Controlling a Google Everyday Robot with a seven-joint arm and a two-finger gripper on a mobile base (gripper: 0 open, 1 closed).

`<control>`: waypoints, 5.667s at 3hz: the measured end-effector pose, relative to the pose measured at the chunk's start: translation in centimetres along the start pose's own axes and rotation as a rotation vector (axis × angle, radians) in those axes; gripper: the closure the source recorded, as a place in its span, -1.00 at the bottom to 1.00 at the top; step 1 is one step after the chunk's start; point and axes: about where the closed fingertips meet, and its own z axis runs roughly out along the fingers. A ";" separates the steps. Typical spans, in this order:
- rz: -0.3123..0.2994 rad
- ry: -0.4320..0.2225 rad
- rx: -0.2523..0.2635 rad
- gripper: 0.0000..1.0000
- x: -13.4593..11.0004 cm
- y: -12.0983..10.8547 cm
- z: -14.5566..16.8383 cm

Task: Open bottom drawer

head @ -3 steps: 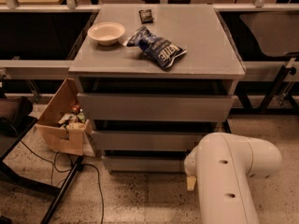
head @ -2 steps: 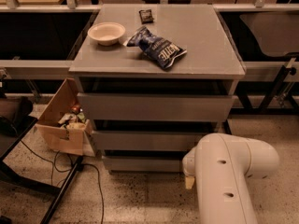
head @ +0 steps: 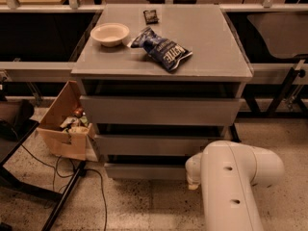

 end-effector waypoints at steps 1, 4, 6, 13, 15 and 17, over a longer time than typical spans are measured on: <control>0.000 0.000 0.000 0.70 0.0 -0.1 -0.7; 0.001 0.000 0.000 1.00 0.0 -0.3 -3.0; 0.073 -0.003 -0.064 1.00 1.1 3.0 -4.4; 0.172 0.060 -0.208 1.00 5.3 12.3 -4.9; 0.172 0.060 -0.208 0.80 5.1 12.0 -4.8; 0.172 0.060 -0.208 -0.28 5.1 12.0 -4.8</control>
Offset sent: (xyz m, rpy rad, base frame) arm -0.2977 -0.0965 0.1502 -0.2018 0.4618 -0.1081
